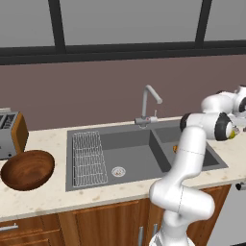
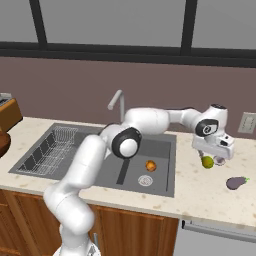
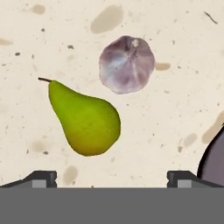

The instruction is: There is a mixed pile of frozen fruits and vegetables on the counter. Locate all the frozen vegetables and place the items in a bowl on the counter. Take all the frozen fruits and defrost them in a running sink.

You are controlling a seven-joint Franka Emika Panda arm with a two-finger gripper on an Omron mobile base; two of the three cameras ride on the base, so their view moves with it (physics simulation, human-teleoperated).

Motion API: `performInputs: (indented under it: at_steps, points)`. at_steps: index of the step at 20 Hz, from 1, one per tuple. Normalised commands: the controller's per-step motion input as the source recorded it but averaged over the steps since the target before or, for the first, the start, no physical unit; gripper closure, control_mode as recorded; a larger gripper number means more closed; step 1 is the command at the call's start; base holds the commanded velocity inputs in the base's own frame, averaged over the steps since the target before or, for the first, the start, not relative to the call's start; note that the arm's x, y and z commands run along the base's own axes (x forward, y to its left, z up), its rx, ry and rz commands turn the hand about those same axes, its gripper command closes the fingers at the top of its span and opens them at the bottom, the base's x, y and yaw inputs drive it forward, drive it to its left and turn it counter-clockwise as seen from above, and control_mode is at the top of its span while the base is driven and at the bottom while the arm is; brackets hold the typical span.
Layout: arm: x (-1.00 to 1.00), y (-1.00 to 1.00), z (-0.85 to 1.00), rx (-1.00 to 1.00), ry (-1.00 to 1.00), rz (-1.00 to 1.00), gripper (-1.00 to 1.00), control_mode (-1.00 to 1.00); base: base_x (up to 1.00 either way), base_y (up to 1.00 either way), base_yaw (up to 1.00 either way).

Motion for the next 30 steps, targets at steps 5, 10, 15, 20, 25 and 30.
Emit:
performInputs:
  at_steps: [5,10,15,20,25,30]
  points:
    - [0.23,-0.03,-0.01,0.0,0.0,0.0,-1.0,-1.0,0.0,0.0,0.0]
    - [0.34,0.04,-0.1,0.01,0.03,0.04,-1.0,-1.0,0.0,0.0,0.0]
    - [0.14,-0.03,-0.21,0.05,0.07,0.04,-1.0,-1.0,0.0,0.0,0.0]
    - [-0.04,-0.03,-0.25,0.06,0.12,0.0,-1.0,-1.0,0.0,0.0,0.0]
    - [0.08,0.09,-0.21,0.05,0.09,0.0,-1.0,-1.0,0.0,0.0,0.0]
    - [0.14,0.14,-0.16,0.05,0.08,0.0,1.0,-1.0,0.0,0.0,0.0]
